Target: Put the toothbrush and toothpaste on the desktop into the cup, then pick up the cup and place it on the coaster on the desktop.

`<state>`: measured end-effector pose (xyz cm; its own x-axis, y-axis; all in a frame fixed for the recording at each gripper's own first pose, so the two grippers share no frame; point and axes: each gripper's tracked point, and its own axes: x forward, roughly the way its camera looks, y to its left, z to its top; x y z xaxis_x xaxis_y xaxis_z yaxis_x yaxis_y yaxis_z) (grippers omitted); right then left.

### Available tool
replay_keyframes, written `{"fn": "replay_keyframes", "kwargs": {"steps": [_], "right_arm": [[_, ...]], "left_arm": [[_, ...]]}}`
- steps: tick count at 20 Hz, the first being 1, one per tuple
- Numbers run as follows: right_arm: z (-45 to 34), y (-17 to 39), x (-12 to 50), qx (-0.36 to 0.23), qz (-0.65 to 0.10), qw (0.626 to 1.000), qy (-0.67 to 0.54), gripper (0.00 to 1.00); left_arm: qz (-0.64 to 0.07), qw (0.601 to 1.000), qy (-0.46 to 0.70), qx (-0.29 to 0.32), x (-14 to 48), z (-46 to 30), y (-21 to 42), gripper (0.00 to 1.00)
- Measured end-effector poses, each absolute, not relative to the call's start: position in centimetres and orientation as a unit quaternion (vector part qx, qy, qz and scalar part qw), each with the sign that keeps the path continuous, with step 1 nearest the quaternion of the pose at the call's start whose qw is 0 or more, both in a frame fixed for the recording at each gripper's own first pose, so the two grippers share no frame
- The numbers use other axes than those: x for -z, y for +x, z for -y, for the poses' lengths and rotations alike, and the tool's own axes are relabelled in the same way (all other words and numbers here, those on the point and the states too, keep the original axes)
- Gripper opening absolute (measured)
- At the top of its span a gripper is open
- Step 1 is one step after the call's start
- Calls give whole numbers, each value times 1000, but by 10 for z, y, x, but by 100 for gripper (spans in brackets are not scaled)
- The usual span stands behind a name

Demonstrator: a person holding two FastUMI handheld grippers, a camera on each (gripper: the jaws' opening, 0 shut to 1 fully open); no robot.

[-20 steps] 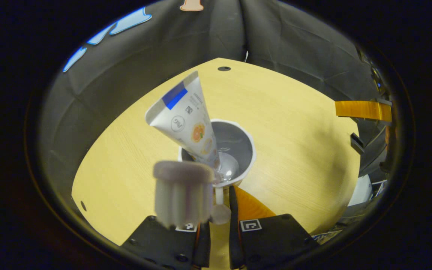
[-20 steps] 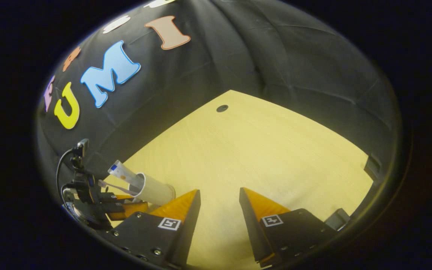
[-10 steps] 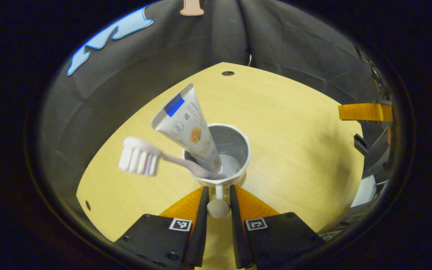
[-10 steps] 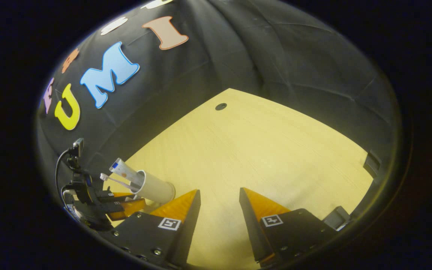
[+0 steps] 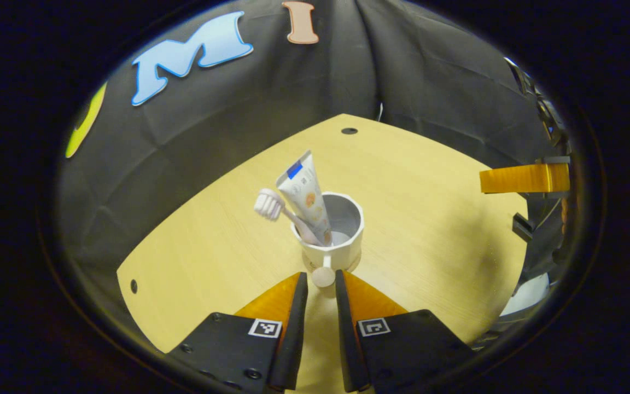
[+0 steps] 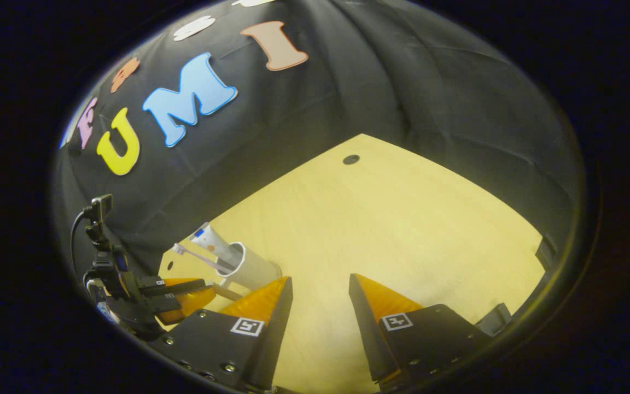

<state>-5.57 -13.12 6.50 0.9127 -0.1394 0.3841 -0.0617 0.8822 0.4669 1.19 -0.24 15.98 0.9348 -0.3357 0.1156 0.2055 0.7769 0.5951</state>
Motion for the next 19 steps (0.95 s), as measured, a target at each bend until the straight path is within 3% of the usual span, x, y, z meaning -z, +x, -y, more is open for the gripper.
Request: {"fn": "replay_keyframes", "kwargs": {"steps": [5, 6, 7, 8, 9, 12, 13, 14, 15, 16, 17, 19], "right_arm": [[102, -77, -108, 10, 252, 952, 176, 63], [96, -84, -116, 10, 262, 952, 160, 63], [91, -91, -124, 12, 273, 951, 143, 63], [87, -100, -133, 16, 288, 949, 125, 63], [84, -108, -142, 25, 303, 947, 107, 63], [76, -138, -168, 51, 356, 931, 63, 63], [74, -147, -176, 57, 373, 925, 55, 63], [71, -156, -184, 59, 389, 918, 51, 63], [69, -164, -192, 59, 403, 912, 47, 63], [67, -171, -198, 55, 413, 908, 45, 63], [65, -173, -201, 51, 417, 906, 43, 63], [66, -172, -202, 47, 420, 905, 42, 60]], "left_arm": [[203, 951, 215, 86, -185, -33, -42, 43], [220, 953, 195, 75, -189, -35, -53, 36], [236, 953, 178, 60, -194, -41, -66, 36], [255, 953, 161, 43, -199, -49, -80, 43], [274, 951, 142, 26, -203, -56, -94, 36], [329, 941, 81, -23, -221, -81, -144, 36], [350, 934, 70, -36, -229, -89, -157, 43], [372, 925, 61, -48, -238, -99, -174, 36], [393, 916, 52, -59, -249, -106, -186, 42], [414, 907, 42, -68, -255, -110, -194, 36], [427, 901, 30, -71, -261, -115, -205, 44], [438, 896, 12, -68, -273, -116, -217, 44]]}}
